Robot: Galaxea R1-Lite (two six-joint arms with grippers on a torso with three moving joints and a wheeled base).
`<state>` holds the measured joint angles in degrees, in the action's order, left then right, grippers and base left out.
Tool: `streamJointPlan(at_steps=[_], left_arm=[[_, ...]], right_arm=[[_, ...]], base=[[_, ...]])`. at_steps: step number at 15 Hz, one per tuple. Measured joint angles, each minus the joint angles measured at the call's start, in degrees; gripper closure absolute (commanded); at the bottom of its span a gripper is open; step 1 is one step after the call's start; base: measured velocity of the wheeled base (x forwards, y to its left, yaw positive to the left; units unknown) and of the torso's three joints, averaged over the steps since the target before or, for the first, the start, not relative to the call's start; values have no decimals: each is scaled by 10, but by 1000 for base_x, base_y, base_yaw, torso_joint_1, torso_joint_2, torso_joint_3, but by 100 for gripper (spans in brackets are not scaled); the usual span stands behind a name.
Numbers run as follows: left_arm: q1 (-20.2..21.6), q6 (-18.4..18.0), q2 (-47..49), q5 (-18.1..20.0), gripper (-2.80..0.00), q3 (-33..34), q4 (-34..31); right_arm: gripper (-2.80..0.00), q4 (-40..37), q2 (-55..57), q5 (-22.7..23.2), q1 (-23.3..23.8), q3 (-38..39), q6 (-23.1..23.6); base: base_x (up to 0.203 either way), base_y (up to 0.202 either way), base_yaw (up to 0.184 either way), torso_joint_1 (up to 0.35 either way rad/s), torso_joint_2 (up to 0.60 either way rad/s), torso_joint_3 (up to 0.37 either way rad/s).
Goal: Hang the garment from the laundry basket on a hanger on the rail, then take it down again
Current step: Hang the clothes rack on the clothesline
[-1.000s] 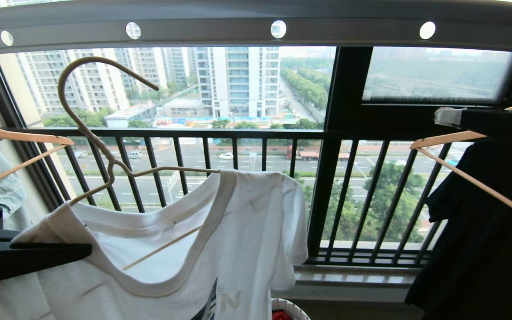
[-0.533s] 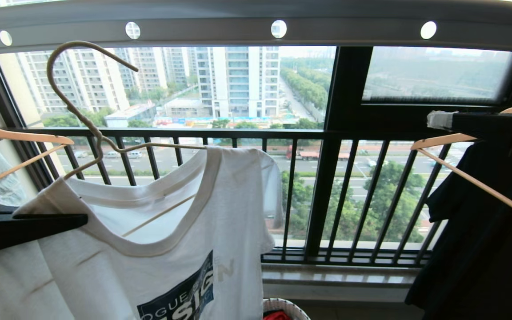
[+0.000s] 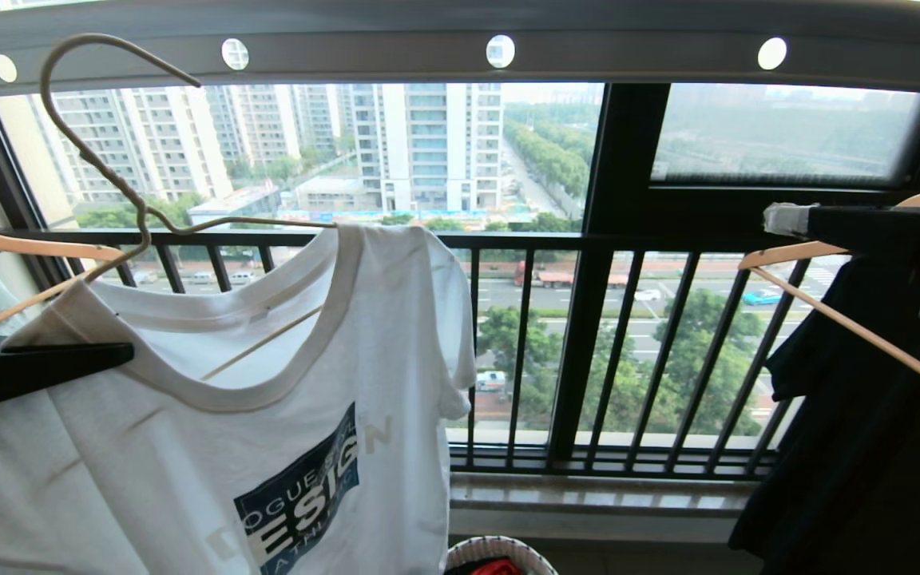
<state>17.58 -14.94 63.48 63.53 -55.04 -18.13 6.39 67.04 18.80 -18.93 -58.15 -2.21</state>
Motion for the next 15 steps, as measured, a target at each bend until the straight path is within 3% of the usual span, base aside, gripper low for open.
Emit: streamJointPlan(at_steps=[4, 8, 15], left_arm=[[10, 20, 9, -11, 0, 7, 73], [12, 51, 33, -51, 0, 11, 148], [3, 51, 96, -74, 0, -19, 182]], right_arm=[[0, 2, 0, 0, 1, 1, 0], [0, 2, 0, 0, 2, 1, -1], [0, 1, 0, 0, 3, 3, -1]], base=[[0, 0, 0, 0, 0, 0], [0, 0, 0, 0, 0, 0], [0, 0, 0, 0, 0, 0]])
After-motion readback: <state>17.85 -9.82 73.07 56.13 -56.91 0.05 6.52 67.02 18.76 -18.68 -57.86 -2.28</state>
